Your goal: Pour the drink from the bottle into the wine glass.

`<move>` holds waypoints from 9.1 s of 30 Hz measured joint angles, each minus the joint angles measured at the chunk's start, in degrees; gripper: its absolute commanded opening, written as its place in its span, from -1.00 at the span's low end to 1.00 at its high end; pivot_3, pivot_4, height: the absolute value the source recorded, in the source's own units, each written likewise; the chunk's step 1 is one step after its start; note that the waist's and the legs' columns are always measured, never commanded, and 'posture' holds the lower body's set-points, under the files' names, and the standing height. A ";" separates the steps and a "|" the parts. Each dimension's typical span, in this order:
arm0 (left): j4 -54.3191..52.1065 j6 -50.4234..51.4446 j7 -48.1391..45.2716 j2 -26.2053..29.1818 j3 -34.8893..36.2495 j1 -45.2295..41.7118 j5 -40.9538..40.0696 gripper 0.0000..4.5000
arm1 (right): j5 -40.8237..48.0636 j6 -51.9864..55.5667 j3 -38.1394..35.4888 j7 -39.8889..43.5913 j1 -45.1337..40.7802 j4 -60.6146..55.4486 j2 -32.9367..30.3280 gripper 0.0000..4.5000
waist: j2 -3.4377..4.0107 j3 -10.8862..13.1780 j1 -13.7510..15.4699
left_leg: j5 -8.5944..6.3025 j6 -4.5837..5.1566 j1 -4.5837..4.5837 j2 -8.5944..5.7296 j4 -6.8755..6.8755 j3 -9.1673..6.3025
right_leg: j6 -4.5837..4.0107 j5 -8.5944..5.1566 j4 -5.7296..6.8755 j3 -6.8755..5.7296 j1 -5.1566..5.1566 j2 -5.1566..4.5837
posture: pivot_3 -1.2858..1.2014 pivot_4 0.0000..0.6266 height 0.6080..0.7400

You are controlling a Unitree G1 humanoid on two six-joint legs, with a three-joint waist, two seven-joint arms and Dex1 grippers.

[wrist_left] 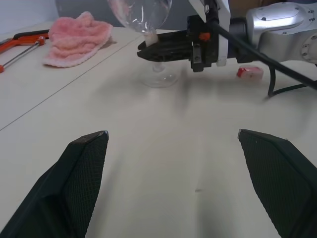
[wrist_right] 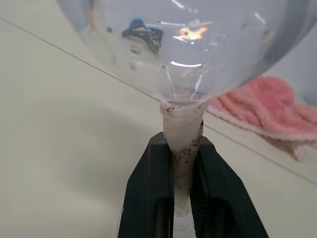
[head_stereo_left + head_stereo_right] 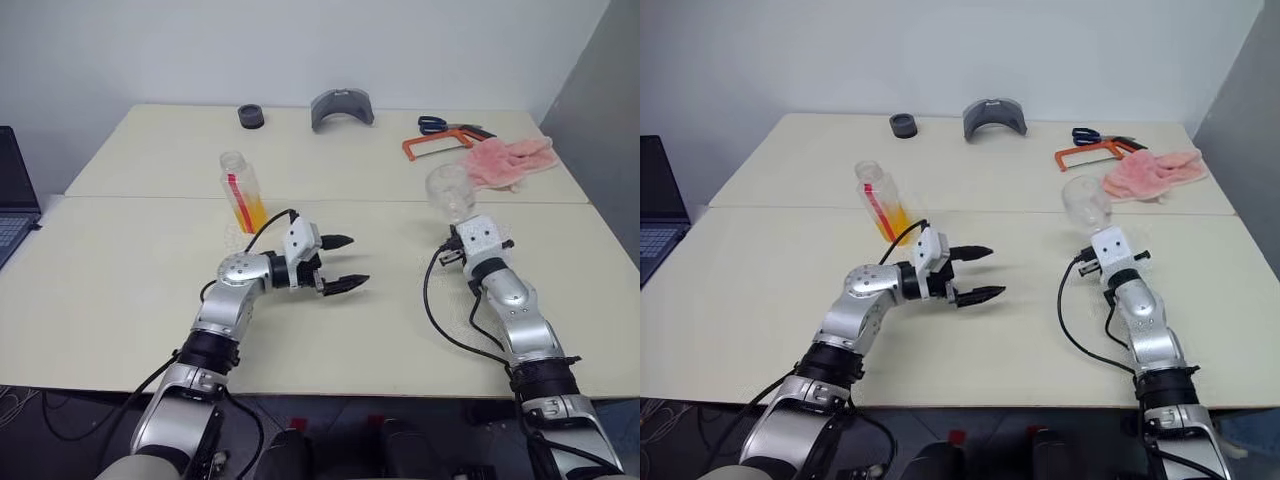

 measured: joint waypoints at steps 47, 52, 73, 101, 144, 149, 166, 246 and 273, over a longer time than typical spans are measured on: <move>-22.58 15.78 16.11 7.94 11.96 11.01 -4.79 1.00 | 4.29 -13.64 9.17 10.75 -15.46 24.11 16.45 -0.34 | 0.12 -0.03 -1.47 | 0.02 -0.04 0.03 0.06 -0.15 -0.21 | -0.02 0.00 0.01 -0.12 -0.07 0.03 | 0.03 -0.52 1.00; -22.03 14.90 15.81 7.93 11.85 10.46 -4.82 1.00 | 4.30 -13.37 9.16 11.09 -14.88 24.01 16.92 0.44 | 0.12 -0.03 -1.48 | 0.02 -0.03 0.03 0.06 -0.15 -0.20 | -0.02 0.00 0.00 -0.12 -0.07 0.03 | 0.03 -0.52 1.00; -17.52 8.40 13.42 5.80 11.40 10.58 -4.82 1.00 | 6.22 -2.96 9.08 14.14 -2.29 2.66 11.42 0.99 | 0.13 -0.02 -0.99 | 0.00 -0.01 -0.01 0.04 -0.17 -0.23 | -0.02 -0.01 -0.02 -0.12 -0.07 0.01 | 0.03 -0.52 1.00; -10.33 1.72 39.98 0.69 17.42 14.52 2.34 1.00 | 17.62 25.69 8.97 24.75 17.24 -47.92 -7.44 0.99 | 0.09 -0.02 1.03 | -0.01 0.01 -0.03 0.04 -0.15 -0.29 | 0.00 -0.02 -0.13 -0.18 -0.01 0.02 | 0.03 -0.52 1.00; 20.61 -5.82 43.19 1.30 16.38 -11.17 7.95 0.75 | 30.71 33.94 5.90 20.68 11.71 -53.91 -6.90 1.00 | 0.06 0.00 1.34 | 0.00 -0.01 -0.09 -0.01 -0.14 -0.33 | 0.00 -0.02 -0.15 -0.27 -0.03 0.03 | 0.03 -0.52 1.00; 21.88 -6.84 42.38 0.78 16.33 -11.78 7.85 0.05 | 30.71 33.93 5.90 20.62 11.71 -53.92 -6.99 1.00 | 0.05 0.00 1.33 | 0.00 -0.01 -0.10 -0.01 -0.14 -0.33 | 0.00 -0.02 -0.15 -0.27 -0.03 0.03 | 0.03 -0.52 1.00; 20.70 -12.14 34.71 -1.64 7.97 -16.31 11.75 -0.24 | 31.29 33.86 -0.22 16.93 11.22 -53.90 -7.93 1.00 | -0.05 0.06 1.43 | 0.01 -0.02 -0.20 -0.04 -0.13 -0.33 | 0.00 -0.01 -0.18 -0.28 -0.07 0.03 | 0.03 -0.52 1.00; 49.74 -50.73 64.75 4.10 -17.55 -42.54 53.49 -0.25 | 30.55 28.14 -1.72 13.58 12.37 -51.35 -7.24 1.00 | -0.15 0.13 1.31 | 0.00 0.00 -0.23 -0.43 -0.13 -0.25 | 0.00 -0.02 -0.09 -0.22 -0.14 0.02 | 0.03 -0.52 1.00; 50.47 -50.64 69.69 5.52 -21.19 -44.31 57.39 -0.25 | 28.87 27.47 0.12 13.29 12.35 -51.34 -6.12 1.00 | -0.15 0.13 1.30 | 0.01 -0.02 -0.23 -0.44 -0.12 -0.24 | 0.00 -0.02 -0.07 -0.22 -0.15 0.01 | 0.03 -0.52 1.00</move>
